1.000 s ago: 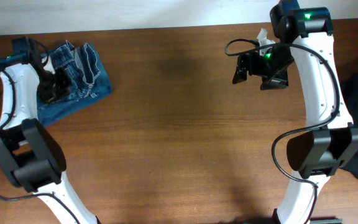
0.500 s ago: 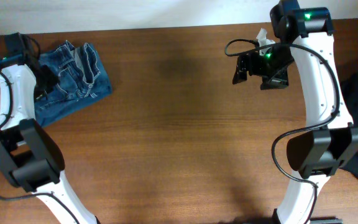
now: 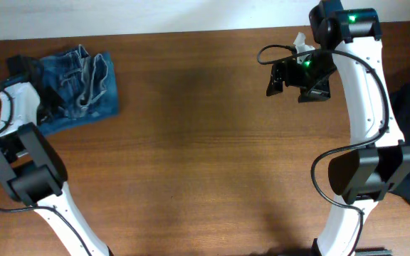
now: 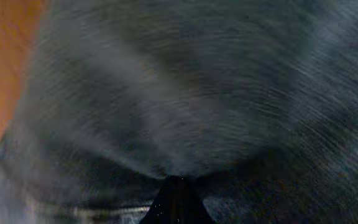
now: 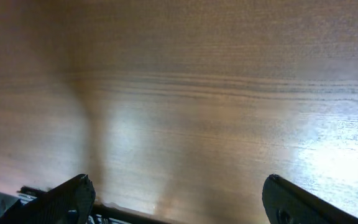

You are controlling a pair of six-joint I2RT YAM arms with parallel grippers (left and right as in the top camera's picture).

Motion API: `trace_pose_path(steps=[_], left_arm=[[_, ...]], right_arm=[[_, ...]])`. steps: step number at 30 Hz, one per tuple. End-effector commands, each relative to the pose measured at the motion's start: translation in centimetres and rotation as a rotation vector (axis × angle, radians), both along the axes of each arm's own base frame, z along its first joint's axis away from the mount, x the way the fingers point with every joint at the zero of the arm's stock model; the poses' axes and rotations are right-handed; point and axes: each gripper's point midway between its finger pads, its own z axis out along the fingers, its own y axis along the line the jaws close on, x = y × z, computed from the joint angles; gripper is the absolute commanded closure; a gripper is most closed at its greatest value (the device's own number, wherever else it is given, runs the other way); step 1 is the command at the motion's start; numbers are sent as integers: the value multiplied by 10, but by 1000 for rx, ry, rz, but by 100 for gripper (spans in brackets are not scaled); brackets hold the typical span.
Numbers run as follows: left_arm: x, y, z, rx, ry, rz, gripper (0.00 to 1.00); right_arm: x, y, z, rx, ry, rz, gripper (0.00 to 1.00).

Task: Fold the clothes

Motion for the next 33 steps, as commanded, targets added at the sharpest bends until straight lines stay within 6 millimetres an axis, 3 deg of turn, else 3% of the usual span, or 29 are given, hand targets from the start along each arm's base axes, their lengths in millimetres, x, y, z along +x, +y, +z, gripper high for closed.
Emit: trace_pose_path(steps=[1,5,9,17,19,20,24,27,30,33], left_arm=[[-29,35,-75,-15,90,90,98],[-17,62,-68,54,14,83,98],[-19,81,-63,118,8,112,98],[-23,84,-61,121,20,120,97],[-21,81,-51,116,18,113,97],[-19,81,-40,121,10,112,97],[0,84,41,180,-114,107,97],[-5,62,92,127,-166,68,96],[-29,30,118,20,-127,30,98],[-38,0,120,-95,-106,-17,100]], right_arm=[[-2,0,6,-1,-17,12,8],[-2,0,6,-1,-16,8,8],[-2,0,6,-1,-15,5,9],[-2,1,6,5,-9,-10,8],[-2,4,7,21,-8,-9,8],[-2,5,8,26,-8,-9,8],[-2,5,8,26,-9,-8,8],[-2,5,8,26,-8,-8,8],[-2,5,8,26,-8,-8,8],[-2,5,8,26,-9,-7,8]])
